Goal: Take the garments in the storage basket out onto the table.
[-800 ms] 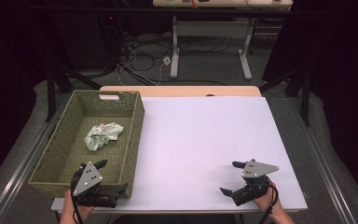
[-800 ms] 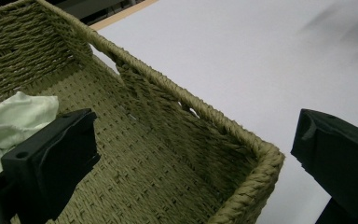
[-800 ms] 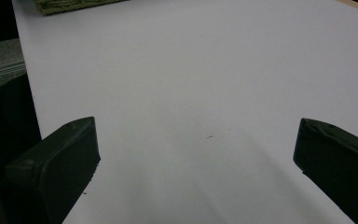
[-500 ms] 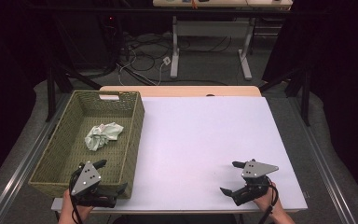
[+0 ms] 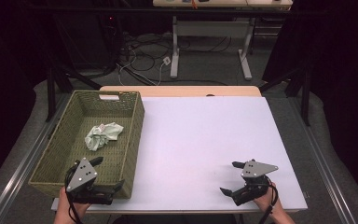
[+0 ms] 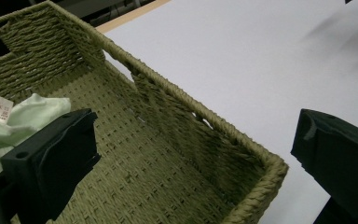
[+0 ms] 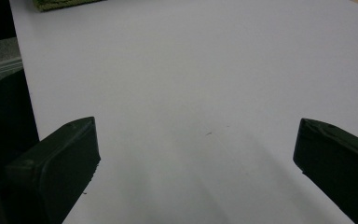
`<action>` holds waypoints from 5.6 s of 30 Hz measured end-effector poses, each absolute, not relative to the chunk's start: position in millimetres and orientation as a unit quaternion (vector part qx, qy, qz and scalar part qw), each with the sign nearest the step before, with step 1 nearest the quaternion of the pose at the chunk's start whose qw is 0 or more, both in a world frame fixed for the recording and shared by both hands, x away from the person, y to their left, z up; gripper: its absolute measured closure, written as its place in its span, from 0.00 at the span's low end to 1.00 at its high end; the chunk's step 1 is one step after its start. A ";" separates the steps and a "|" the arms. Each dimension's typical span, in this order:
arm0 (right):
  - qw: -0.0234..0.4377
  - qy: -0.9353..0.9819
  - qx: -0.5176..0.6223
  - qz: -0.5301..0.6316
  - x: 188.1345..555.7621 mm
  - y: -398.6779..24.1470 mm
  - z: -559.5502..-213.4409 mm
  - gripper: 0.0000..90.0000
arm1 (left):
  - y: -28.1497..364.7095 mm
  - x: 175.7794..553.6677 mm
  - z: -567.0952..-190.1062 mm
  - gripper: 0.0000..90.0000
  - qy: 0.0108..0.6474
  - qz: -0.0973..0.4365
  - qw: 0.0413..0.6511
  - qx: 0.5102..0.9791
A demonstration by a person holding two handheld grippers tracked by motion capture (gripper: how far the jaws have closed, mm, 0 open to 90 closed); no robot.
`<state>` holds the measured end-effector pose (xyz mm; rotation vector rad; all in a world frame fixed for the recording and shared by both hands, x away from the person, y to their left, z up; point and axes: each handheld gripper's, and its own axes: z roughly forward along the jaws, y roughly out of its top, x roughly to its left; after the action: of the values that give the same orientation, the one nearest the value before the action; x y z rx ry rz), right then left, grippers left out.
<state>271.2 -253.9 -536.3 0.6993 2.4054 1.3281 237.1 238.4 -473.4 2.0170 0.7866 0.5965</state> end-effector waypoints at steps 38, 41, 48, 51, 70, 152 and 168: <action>0.137 0.847 0.239 0.454 275.2 -250.3 -538.3 0.00 | 253.7 300.2 -453.4 0.00 0.351 0.215 0.392 0.823; 0.138 0.849 0.238 0.451 275.1 -250.5 -537.9 0.00 | 256.2 306.4 -453.7 0.00 0.357 0.213 0.388 0.823; 0.139 0.847 0.240 0.453 275.9 -249.9 -538.8 0.00 | 260.7 323.2 -456.2 0.00 0.371 0.216 0.374 0.822; 0.138 0.850 0.239 0.449 275.7 -249.6 -539.0 0.00 | 263.4 332.2 -458.0 0.00 0.376 0.215 0.363 0.825; 0.139 0.851 0.239 0.447 275.7 -249.7 -539.4 0.00 | 276.2 371.4 -465.4 0.00 0.395 0.204 0.332 0.832; 0.130 0.861 0.229 0.435 276.1 -246.1 -541.8 0.00 | 299.0 406.0 -497.6 0.82 0.512 0.205 0.159 0.819; 0.131 0.861 0.229 0.435 275.6 -246.3 -541.8 0.00 | 303.2 395.4 -481.9 0.81 0.506 0.216 0.199 0.811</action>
<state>275.6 -246.3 -541.8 0.6638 2.5014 1.2627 395.4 303.2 -481.9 2.2688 1.4155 0.6046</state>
